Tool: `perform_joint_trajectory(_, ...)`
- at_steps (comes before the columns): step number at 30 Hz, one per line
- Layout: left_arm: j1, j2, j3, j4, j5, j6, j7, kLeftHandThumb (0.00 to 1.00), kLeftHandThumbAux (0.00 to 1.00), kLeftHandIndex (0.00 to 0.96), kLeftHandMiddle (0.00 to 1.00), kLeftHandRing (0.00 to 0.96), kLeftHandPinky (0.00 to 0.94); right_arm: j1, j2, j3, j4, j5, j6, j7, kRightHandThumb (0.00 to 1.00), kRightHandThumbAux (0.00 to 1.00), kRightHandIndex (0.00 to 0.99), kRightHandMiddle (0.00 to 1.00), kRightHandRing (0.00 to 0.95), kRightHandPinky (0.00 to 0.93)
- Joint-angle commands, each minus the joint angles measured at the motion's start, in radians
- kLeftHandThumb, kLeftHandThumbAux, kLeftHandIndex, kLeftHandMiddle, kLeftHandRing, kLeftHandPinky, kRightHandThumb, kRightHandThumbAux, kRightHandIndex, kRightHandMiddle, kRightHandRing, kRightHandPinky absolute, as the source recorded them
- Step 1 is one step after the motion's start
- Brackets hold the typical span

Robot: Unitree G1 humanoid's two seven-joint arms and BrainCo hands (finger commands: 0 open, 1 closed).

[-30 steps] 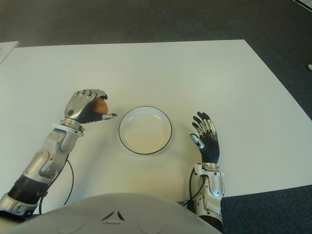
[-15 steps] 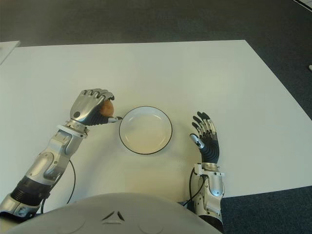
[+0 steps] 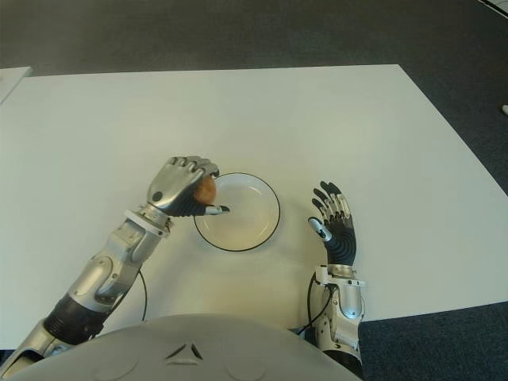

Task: Put the apples into the plate.

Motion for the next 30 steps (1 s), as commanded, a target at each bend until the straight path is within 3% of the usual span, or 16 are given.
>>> perform_joint_trajectory(1, -0.012, -0.011, -0.018, 0.026, 0.030, 0.006, -0.010, 0.855, 0.664, 0.404, 0.526, 0.814, 0.792, 0.025, 0.009, 0.009, 0.011, -0.006, 0.026, -0.009, 0.258, 0.653, 0.112, 0.148, 0.151, 0.178)
perform_joint_trajectory(8, -0.031, -0.022, -0.036, 0.063, 0.061, 0.000, 0.009, 0.853, 0.665, 0.401, 0.524, 0.802, 0.784, 0.032, 0.010, 0.013, 0.004, -0.003, 0.024, -0.012, 0.269, 0.654, 0.113, 0.150, 0.152, 0.182)
perform_joint_trajectory(23, -0.064, -0.073, -0.066, 0.096, 0.020, 0.006, -0.059, 0.854, 0.665, 0.400, 0.530, 0.823, 0.828, 0.047, 0.014, 0.025, -0.007, -0.003, 0.024, -0.014, 0.265, 0.642, 0.108, 0.142, 0.143, 0.166)
perform_joint_trajectory(30, -0.092, -0.097, -0.098, 0.154, 0.059, 0.000, 0.000, 0.854, 0.664, 0.403, 0.531, 0.837, 0.823, 0.052, 0.018, 0.031, -0.012, -0.003, 0.024, -0.019, 0.269, 0.639, 0.110, 0.145, 0.145, 0.170)
